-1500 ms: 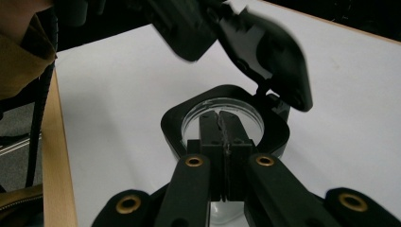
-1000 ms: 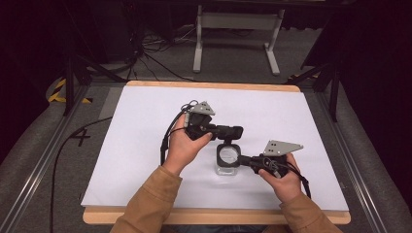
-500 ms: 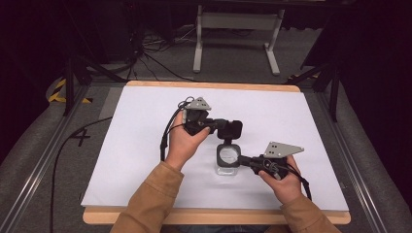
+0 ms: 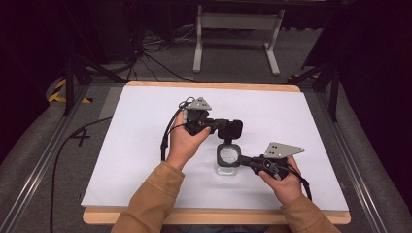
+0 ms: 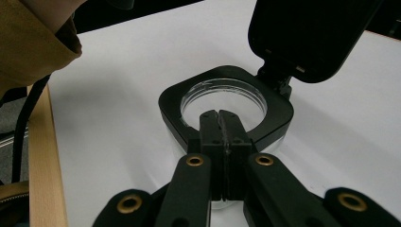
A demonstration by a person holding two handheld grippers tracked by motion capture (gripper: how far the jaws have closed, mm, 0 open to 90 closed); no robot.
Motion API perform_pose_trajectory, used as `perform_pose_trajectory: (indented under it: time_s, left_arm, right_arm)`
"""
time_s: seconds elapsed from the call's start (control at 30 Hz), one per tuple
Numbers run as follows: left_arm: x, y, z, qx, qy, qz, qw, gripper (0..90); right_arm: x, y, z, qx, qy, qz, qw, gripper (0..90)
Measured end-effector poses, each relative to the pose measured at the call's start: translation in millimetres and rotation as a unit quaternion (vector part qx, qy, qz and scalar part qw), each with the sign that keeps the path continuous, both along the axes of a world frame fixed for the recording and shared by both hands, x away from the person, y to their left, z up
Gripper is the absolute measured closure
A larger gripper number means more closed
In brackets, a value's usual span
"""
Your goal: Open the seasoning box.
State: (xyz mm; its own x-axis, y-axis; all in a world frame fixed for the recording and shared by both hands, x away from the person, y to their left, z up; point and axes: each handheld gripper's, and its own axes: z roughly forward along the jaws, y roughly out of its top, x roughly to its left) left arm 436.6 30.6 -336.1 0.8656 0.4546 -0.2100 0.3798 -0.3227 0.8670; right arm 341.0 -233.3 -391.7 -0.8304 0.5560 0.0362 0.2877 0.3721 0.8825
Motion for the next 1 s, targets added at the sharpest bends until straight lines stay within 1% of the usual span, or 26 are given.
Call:
perform_pose_trajectory:
  time_s: [0.07, 0.13, 0.2, 0.23, 0.27, 0.3, 0.33, 0.37, 0.43, 0.47, 0.53, 0.6, 0.63, 0.67, 0.7, 0.77, 0.87, 0.9, 0.93, 0.97, 1.0]
  left_arm:
    - [-2.6, -0.4, 1.3, 0.001, -0.003, -0.001, 1.0, 85.6]
    - [-6.3, 0.3, 4.0, 0.007, -0.007, -0.013, 0.9999, 83.7]
    - [-10.7, 1.7, 6.7, 0.01, -0.013, -0.014, 0.9998, 83.1]
    - [-13.0, 3.0, 8.3, 0.012, -0.013, -0.014, 0.9997, 82.7]
    - [-14.7, 5.0, 9.7, 0.015, -0.016, -0.017, 0.9996, 81.9]
    - [-17.0, 7.5, 10.9, 0.013, -0.02, -0.016, 0.9996, 81.1]
    - [-19.5, 10.2, 12.2, 0.016, -0.014, -0.017, 0.9996, 80.2]
    - [-19.5, 10.2, 12.2, 0.016, -0.014, -0.017, 0.9996, 79.3]
    - [-23.6, 15.9, 12.8, 0.02, -0.014, -0.017, 0.9996, 77.6]
    - [-26.0, 20.1, 13.3, 0.021, -0.011, -0.015, 0.9996, 76.8]
    - [-30.3, 28.5, 14.2, 0.024, -0.007, -0.007, 0.9997, 75.2]
    - [-34.4, 37.0, 15.3, 0.028, -0.008, 0.001, 0.9996, 74.4]
    - [-36.2, 40.9, 15.3, 0.025, -0.008, 0.004, 0.9996, 73.7]
    - [-39.0, 44.7, 15.5, 0.025, -0.005, 0.012, 0.9996, 73.1]
    - [-40.8, 49.2, 15.8, 0.03, -0.005, 0.015, 0.9994, 72.5]
    - [-45.1, 57.0, 14.8, 0.031, -0.002, 0.027, 0.9991, 71.8]
    - [-50.0, 70.0, 12.4, 0.041, 0.002, 0.046, 0.9981, 71.4]
    - [-50.7, 74.4, 11.8, 0.045, 0.005, 0.049, 0.9978, 71.3]
    - [-51.7, 77.8, 10.5, 0.042, 0.006, 0.056, 0.9975, 71.2]
    - [-51.7, 77.8, 10.5, 0.042, 0.006, 0.056, 0.9975, 71.2]
    - [-52.8, 82.6, 9.7, 0.045, 0.01, 0.061, 0.997, 71.2]
  right_arm:
    - [0.3, 0.1, 0.3, -0.001, 0.001, 0.002, 1.0, 90.0]
    - [0.7, 0.1, 1.0, -0.003, 0.005, 0.003, 1.0, 90.0]
    - [1.4, -0.4, 2.9, -0.008, 0.009, 0.007, 0.9999, 90.0]
    - [1.9, -0.9, 3.9, -0.011, 0.007, 0.009, 0.9999, 89.9]
    - [2.0, -1.2, 5.1, -0.005, 0.009, 0.011, 0.9999, 89.9]
    - [2.7, -1.6, 6.7, -0.001, 0.01, 0.013, 0.9999, 89.8]
    - [3.6, -2.2, 9.1, -0.002, 0.007, 0.013, 0.9999, 89.6]
    - [4.2, -2.7, 11.2, -0.004, 0.006, 0.013, 0.9999, 89.5]
    - [5.0, -3.7, 13.9, -0.002, 0.006, 0.011, 0.9999, 89.2]
    - [6.1, -4.8, 15.6, 0.0, 0.004, 0.009, 0.9999, 88.0]
    - [8.7, -7.5, 19.8, 0.005, 0.004, 0.007, 1.0, 86.7]
    - [11.2, -9.8, 23.8, 0.007, -0.001, 0.004, 1.0, 86.1]
    - [12.9, -11.1, 26.4, 0.01, -0.001, 0.005, 0.9999, 85.0]
    - [14.4, -12.1, 28.5, 0.012, 0.0, 0.005, 0.9999, 84.0]
    - [16.0, -13.1, 30.7, 0.013, -0.001, 0.004, 0.9999, 83.7]
    - [19.5, -15.4, 35.0, 0.015, -0.002, 0.002, 0.9999, 82.4]
    - [25.7, -19.3, 40.2, 0.016, -0.004, -0.003, 0.9999, 81.9]
    - [28.5, -21.0, 41.7, 0.015, -0.005, -0.006, 0.9999, 81.6]
    - [30.6, -22.5, 42.7, 0.015, -0.003, -0.008, 0.9998, 81.3]
    - [32.9, -24.3, 43.4, 0.015, -0.003, -0.011, 0.9998, 80.8]
    - [32.9, -24.3, 43.4, 0.015, -0.003, -0.011, 0.9998, 80.8]
